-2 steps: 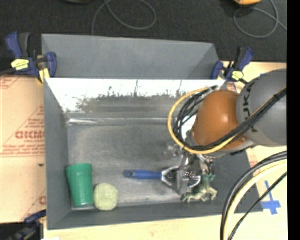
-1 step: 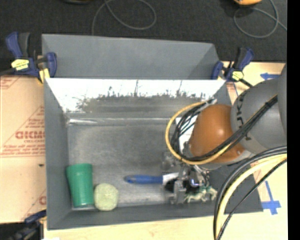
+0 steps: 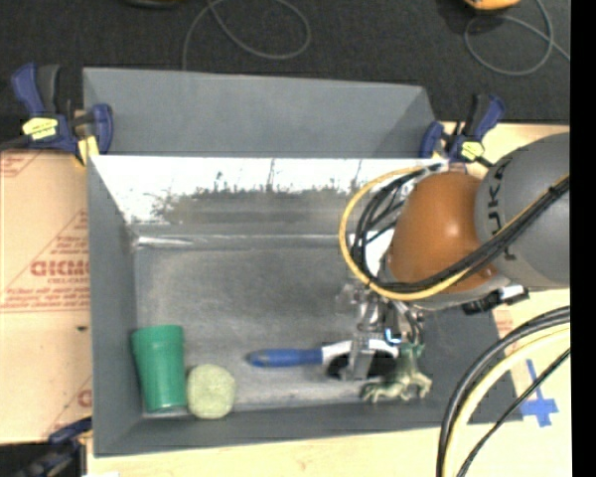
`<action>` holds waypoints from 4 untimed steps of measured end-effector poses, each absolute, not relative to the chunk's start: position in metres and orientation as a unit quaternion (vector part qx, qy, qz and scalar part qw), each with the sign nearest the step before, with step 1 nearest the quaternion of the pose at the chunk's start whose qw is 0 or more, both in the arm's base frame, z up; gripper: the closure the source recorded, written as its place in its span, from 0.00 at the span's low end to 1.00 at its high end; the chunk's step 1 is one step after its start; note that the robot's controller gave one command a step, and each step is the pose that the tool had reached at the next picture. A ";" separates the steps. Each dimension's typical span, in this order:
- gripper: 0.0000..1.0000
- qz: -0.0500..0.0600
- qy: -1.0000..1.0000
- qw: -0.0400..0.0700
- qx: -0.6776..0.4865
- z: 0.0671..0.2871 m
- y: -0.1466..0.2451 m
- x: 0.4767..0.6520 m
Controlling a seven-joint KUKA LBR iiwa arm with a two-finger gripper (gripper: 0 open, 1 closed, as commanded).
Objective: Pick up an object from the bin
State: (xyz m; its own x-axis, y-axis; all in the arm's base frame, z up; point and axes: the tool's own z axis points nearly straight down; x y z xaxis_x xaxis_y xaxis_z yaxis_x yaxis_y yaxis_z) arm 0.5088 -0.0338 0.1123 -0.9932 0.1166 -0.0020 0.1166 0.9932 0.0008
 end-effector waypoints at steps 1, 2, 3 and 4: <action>0.00 0.000 1.000 0.001 -0.012 0.064 -0.033 0.493; 1.00 0.000 0.982 0.002 0.189 0.070 -0.007 0.504; 1.00 0.000 0.982 0.002 0.189 0.070 -0.007 0.504; 1.00 0.000 0.982 0.001 0.189 0.073 -0.007 0.503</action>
Offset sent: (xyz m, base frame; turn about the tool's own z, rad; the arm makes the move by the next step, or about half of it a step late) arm -0.0057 0.0268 -0.0423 0.2668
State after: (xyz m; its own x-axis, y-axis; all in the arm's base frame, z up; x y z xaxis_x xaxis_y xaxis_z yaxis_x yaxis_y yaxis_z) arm 0.5028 -0.0074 0.0732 -0.9289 0.3704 -0.0013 0.3704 0.9289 0.0002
